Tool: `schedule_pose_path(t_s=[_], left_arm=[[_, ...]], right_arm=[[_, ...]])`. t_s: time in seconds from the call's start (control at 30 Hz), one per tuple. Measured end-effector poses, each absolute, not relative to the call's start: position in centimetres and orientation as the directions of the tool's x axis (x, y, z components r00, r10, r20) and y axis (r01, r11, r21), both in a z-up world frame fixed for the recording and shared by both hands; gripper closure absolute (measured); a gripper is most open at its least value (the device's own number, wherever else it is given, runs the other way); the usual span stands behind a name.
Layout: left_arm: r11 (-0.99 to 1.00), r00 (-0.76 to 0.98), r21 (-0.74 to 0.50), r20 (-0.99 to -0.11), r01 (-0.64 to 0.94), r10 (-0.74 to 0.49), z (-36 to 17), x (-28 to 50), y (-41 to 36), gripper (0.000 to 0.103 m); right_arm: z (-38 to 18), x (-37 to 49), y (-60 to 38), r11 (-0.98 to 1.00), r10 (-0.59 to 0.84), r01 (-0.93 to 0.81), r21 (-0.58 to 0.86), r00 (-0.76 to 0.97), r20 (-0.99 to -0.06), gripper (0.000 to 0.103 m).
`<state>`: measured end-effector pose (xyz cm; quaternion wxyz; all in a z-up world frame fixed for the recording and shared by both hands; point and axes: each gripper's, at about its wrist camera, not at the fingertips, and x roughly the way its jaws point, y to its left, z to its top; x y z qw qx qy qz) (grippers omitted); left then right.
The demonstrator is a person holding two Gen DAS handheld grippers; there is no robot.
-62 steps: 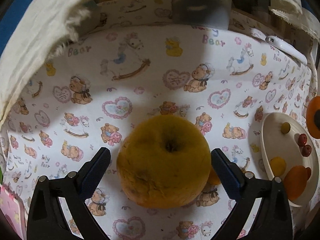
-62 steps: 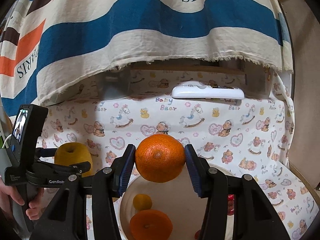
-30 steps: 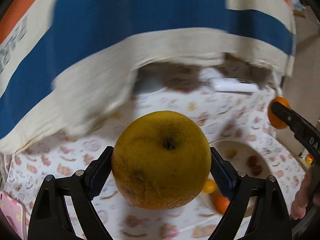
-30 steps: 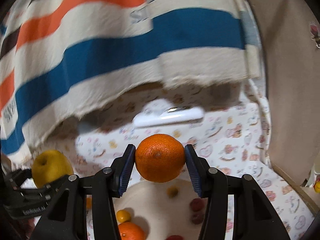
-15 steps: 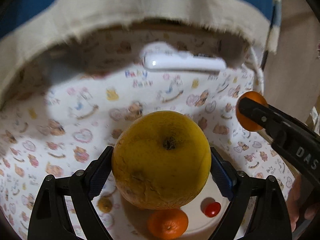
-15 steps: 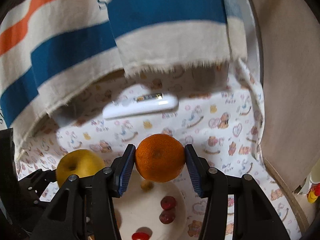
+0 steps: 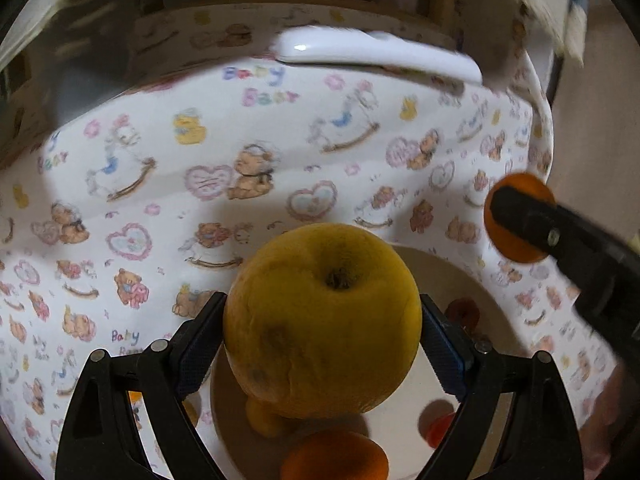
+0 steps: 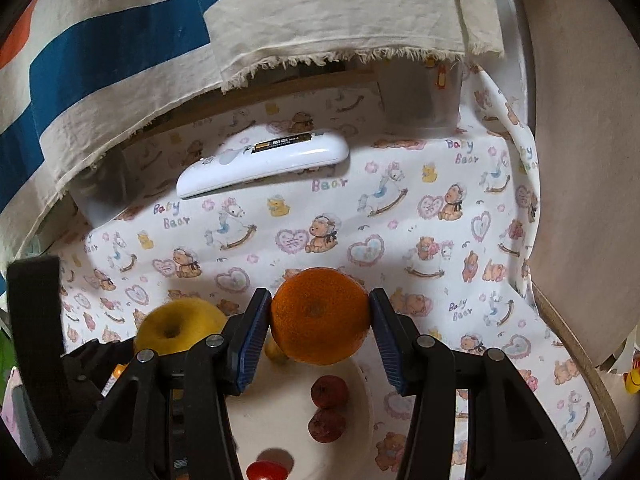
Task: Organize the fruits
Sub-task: 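Lower the pomelo onto the plate with the left tool while the right tool holds the mandarin above it, then lower the mandarin onto the plate and open the right tool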
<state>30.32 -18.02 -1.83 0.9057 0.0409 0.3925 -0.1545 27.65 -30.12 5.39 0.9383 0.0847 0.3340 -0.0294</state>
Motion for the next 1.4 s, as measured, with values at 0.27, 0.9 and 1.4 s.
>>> schedule_pose_path(t_s=[0.27, 0.9, 1.4], left_arm=[[0.932, 0.677, 0.062, -0.705, 0.357, -0.212, -2.7, 29.6, -19.5, 0.013], [0.925, 0.652, 0.005, -0.710, 0.381, -0.265, -2.9, 29.0, -18.0, 0.005], [0.936, 0.730, -0.022, -0.620, 0.352, -0.289, 1.1, 26.6, -14.6, 0.005]], right_arm=[[5.5, 27.6, -30.2, 0.984, -0.006, 0.116, 0.135, 0.779, -0.628, 0.051], [2.7, 29.2, -31.4, 0.969, 0.101, 0.090, 0.232, 0.710, -0.697, 0.051], [1.1, 29.9, -32.6, 0.955, 0.146, 0.097, 0.281, 0.668, -0.729, 0.051]])
